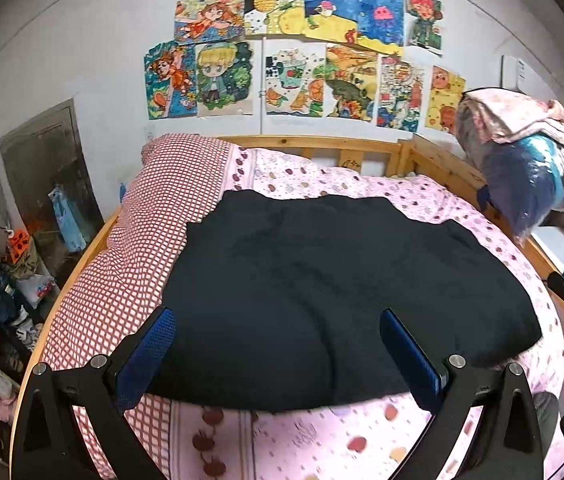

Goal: Fold large clothes
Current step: 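Open both grippers and withdraw from the compact folded jacket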

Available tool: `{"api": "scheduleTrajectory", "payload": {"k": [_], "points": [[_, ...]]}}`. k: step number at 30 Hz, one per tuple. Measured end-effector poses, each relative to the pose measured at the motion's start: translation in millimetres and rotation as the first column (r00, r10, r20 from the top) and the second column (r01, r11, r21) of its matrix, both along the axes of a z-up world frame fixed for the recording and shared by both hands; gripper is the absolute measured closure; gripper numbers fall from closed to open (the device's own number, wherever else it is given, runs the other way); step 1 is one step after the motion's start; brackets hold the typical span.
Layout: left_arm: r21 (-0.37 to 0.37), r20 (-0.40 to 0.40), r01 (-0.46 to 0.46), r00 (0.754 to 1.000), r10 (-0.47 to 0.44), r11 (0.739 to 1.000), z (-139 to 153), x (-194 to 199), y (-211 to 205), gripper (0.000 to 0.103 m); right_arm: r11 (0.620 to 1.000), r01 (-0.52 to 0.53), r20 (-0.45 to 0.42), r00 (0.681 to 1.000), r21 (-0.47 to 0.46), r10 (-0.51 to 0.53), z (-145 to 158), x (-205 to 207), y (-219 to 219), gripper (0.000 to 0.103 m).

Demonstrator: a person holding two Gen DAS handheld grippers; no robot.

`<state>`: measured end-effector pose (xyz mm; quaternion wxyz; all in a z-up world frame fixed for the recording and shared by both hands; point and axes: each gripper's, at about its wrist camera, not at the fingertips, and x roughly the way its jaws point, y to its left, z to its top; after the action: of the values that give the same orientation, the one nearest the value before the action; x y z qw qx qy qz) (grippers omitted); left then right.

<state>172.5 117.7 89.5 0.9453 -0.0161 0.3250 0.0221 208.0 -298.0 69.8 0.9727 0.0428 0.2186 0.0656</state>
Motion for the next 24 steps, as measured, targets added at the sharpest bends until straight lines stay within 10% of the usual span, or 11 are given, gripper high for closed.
{"api": "scheduleTrajectory", "payload": {"k": [24], "points": [[0.016,0.048,0.065,0.997,-0.066,0.998,13,-115,-31,0.0,0.991,-0.127,0.073,0.989,-0.048,0.131,17,-136,52,0.006]]}}
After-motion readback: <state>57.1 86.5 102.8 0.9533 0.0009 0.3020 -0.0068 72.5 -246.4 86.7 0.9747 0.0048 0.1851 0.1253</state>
